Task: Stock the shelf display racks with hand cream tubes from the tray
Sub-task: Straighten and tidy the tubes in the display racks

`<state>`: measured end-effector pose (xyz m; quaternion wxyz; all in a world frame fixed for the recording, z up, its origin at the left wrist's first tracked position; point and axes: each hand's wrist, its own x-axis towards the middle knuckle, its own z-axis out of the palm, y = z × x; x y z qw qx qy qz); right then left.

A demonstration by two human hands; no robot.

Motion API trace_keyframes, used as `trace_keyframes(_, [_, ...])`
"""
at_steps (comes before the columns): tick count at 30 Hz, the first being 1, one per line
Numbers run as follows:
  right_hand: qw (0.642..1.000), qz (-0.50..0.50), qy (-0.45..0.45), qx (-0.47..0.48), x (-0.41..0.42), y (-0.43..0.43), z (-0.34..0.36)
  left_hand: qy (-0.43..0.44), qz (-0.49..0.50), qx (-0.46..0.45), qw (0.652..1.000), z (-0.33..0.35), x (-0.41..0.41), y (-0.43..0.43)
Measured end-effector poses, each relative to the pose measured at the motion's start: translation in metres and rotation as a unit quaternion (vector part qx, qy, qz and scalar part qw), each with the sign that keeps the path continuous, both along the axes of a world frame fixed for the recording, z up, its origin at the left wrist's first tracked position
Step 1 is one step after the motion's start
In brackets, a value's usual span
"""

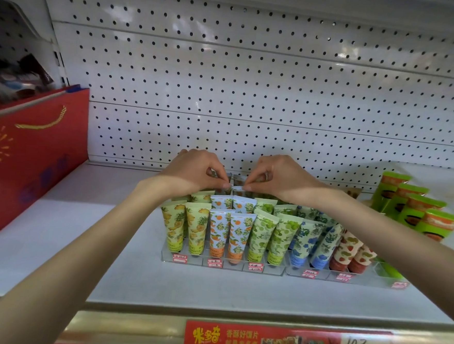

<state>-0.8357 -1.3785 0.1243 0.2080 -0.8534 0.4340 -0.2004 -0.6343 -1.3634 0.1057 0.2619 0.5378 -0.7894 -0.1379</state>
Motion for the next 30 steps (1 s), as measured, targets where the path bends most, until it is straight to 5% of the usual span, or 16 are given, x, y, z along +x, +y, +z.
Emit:
trace_keyframes(11, [0.999,-0.009,-0.032,0.009,-0.006,0.011,0.01,-0.016,0.015,-0.069,0.997,0.005,0.004,0.014])
trace_keyframes(30, [0.999,-0.011,0.03,0.012,0.0,0.024,0.003,-0.055,-0.019,-0.03,0.998,0.002,0.002,0.026])
